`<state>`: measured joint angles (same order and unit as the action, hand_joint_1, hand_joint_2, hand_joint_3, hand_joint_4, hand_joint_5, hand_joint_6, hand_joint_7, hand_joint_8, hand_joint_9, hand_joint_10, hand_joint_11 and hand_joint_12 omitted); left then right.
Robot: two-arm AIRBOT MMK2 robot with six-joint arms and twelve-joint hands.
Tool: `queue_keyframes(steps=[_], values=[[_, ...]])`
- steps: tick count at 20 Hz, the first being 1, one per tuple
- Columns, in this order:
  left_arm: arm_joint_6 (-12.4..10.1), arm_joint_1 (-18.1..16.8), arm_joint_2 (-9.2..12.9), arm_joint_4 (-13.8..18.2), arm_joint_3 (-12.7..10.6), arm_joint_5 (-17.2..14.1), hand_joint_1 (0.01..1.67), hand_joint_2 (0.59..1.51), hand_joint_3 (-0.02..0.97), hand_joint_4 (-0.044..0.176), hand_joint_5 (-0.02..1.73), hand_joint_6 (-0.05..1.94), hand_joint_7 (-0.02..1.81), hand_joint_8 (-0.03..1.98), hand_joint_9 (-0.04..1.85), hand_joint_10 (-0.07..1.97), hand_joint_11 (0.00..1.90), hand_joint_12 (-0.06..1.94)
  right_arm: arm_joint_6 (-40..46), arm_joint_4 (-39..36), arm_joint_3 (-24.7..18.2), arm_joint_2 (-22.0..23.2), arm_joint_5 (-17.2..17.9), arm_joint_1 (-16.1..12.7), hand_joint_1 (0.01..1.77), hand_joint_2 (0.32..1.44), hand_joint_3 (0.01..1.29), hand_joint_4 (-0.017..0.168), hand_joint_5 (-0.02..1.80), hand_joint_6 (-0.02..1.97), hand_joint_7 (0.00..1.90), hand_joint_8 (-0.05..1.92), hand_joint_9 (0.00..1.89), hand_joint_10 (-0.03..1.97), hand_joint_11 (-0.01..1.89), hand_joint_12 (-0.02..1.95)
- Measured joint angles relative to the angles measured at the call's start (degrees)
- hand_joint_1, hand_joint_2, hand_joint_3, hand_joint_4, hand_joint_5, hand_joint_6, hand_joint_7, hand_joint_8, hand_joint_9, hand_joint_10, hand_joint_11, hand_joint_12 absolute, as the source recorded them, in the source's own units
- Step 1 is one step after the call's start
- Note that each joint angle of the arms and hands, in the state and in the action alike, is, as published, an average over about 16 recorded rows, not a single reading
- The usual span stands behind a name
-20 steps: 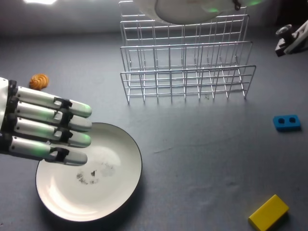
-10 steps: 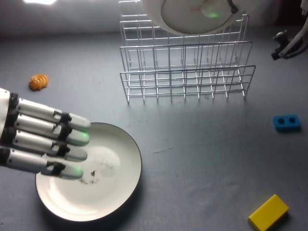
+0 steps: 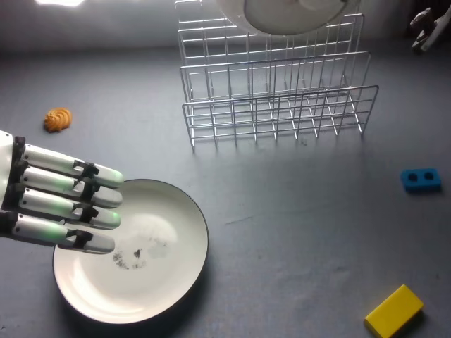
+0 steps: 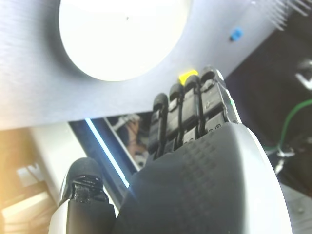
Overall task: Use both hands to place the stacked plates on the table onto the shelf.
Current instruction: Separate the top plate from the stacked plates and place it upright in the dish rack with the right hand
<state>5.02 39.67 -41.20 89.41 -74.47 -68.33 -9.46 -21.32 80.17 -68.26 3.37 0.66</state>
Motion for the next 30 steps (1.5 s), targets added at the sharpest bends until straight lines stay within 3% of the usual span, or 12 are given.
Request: queue_keyframes(steps=[10, 17, 23, 30], values=[[0.0, 0.49, -0.08, -0.07, -0.41, 0.48, 0.02, 1.151, 0.021, 0.001, 0.08, 0.02, 0.05, 0.01, 0.02, 0.01, 0.02, -0.01, -1.69, -2.34, 1.33, -3.17, -11.47, -3.55, 1.22, 0.99, 0.02, 0.014, 1.02, 0.86, 1.06, 0.82, 1.2, 0.02, 0.74, 1.08], [0.0, 0.49, -0.11, -0.25, -0.67, 0.26, 0.02, 1.151, 0.02, 0.001, 0.07, 0.02, 0.04, 0.01, 0.02, 0.01, 0.02, -0.01, -1.75, -0.87, 3.43, -6.64, -16.85, -4.27, 1.22, 0.99, 0.02, 0.02, 1.02, 0.87, 1.04, 0.86, 1.2, 0.02, 0.73, 1.08], [0.0, 0.57, -0.26, -0.41, -0.79, 0.21, 0.02, 1.15, 0.02, 0.001, 0.08, 0.02, 0.05, 0.01, 0.02, 0.01, 0.02, -0.01, -1.76, 0.26, 5.35, -8.97, -18.63, -3.35, 1.22, 0.99, 0.02, 0.02, 1.01, 0.87, 1.04, 0.87, 1.19, 0.02, 0.72, 1.09], [0.01, 1.52, -0.43, -0.65, -0.48, 1.86, 0.02, 1.151, 0.02, 0.001, 0.1, 0.02, 0.07, 0.01, 0.02, 0.01, 0.02, -0.01, -1.79, 0.45, 6.48, -9.79, -17.71, -2.02, 1.22, 1.0, 0.02, 0.015, 0.99, 0.9, 1.04, 0.77, 1.18, 0.02, 0.7, 1.09]])
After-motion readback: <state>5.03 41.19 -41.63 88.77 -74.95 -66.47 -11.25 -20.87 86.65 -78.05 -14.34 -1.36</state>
